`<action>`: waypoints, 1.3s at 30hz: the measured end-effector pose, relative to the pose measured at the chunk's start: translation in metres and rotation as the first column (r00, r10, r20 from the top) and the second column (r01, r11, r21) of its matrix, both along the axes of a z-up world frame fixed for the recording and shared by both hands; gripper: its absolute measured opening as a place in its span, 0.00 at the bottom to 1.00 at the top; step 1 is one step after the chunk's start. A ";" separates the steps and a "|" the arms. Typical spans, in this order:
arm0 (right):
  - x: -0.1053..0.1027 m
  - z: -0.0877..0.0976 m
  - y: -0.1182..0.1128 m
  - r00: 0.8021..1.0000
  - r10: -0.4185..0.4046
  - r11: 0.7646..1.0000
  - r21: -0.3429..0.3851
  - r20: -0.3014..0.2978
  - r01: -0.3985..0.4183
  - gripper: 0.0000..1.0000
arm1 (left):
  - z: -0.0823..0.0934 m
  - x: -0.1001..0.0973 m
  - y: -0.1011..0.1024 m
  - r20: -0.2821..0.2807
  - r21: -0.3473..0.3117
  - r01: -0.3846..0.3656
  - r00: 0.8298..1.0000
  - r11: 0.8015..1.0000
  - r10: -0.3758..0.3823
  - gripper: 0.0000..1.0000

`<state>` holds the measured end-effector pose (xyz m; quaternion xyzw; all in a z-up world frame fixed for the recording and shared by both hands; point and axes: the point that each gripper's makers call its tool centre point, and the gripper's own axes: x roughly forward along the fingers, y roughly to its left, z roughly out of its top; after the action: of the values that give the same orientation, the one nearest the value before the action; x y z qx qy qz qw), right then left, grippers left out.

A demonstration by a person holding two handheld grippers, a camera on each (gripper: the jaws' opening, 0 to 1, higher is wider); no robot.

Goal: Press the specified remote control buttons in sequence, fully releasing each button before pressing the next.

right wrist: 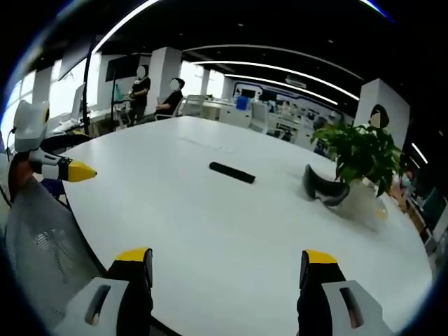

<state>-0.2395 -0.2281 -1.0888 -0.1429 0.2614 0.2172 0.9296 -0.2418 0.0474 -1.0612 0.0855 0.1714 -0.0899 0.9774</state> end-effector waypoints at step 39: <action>-0.001 0.000 0.001 1.000 0.002 1.000 0.004 -0.002 -0.002 0.85 | -0.003 0.000 0.002 -0.007 0.022 -0.003 1.000 1.000 0.003 0.99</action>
<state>-0.2403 -0.2274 -1.0891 -0.1408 0.2618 0.2189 0.9294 -0.2417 0.0491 -1.0638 0.0956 0.1761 -0.0866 0.9759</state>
